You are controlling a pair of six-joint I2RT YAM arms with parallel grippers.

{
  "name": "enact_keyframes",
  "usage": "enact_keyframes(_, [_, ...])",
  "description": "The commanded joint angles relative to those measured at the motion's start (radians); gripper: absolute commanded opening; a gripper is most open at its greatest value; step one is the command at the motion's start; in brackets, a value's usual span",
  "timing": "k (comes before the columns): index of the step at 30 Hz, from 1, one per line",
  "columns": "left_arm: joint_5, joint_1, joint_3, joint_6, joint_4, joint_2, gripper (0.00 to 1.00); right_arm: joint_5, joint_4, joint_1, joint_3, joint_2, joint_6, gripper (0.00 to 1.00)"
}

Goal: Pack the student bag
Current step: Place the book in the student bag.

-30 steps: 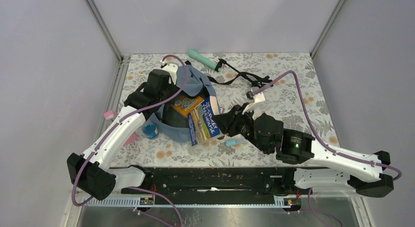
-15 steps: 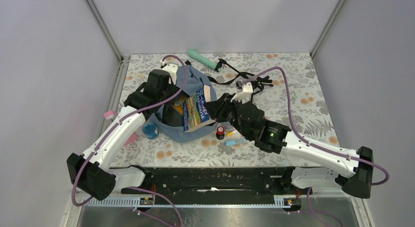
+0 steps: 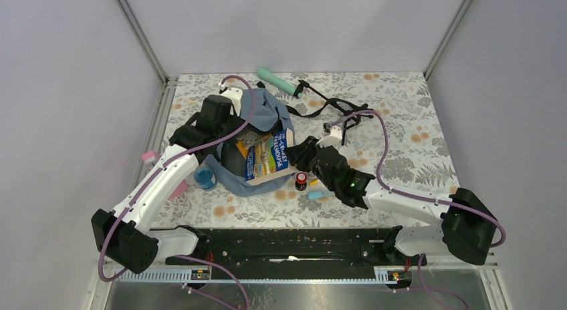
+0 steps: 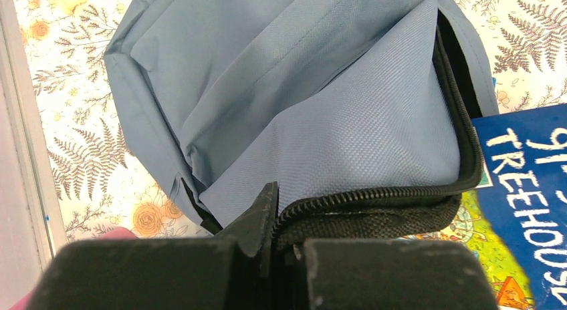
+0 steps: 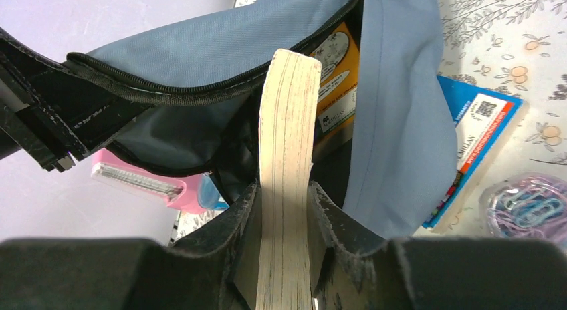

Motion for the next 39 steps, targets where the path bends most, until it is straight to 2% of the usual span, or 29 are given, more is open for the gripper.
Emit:
enact_keyframes(1, [-0.011, 0.001, 0.051, 0.004, 0.044, -0.01, 0.0, -0.107, 0.043, -0.033, -0.003, 0.067, 0.028, 0.13])
enact_keyframes(7, [-0.009, 0.0, 0.05, 0.004, 0.044, -0.009, 0.0, -0.25, 0.11, -0.072, -0.01, 0.149, 0.07, 0.26])
enact_keyframes(17, [-0.012, 0.0, 0.052, 0.004, 0.044, -0.009, 0.0, -0.386, 0.145, -0.076, 0.031, 0.212, 0.038, 0.46])
enact_keyframes(24, [-0.015, 0.0, 0.05, 0.005, 0.043, -0.009, 0.0, -0.444, 0.207, -0.077, 0.041, 0.259, 0.046, 0.51])
enact_keyframes(29, [-0.015, 0.0, 0.05, 0.005, 0.043, -0.007, 0.0, -0.457, 0.263, -0.077, 0.06, 0.306, 0.109, 0.54])
enact_keyframes(34, [-0.017, 0.0, 0.05, 0.006, 0.044, -0.009, 0.0, -0.48, 0.324, -0.077, 0.074, 0.359, 0.195, 0.62])
enact_keyframes(38, [-0.017, 0.0, 0.05, 0.007, 0.044, -0.01, 0.0, -0.502, 0.371, -0.077, 0.08, 0.396, 0.239, 0.61])
enact_keyframes(39, [-0.018, 0.0, 0.051, 0.007, 0.043, -0.011, 0.0, -0.502, 0.377, -0.077, 0.08, 0.4, 0.243, 0.58])
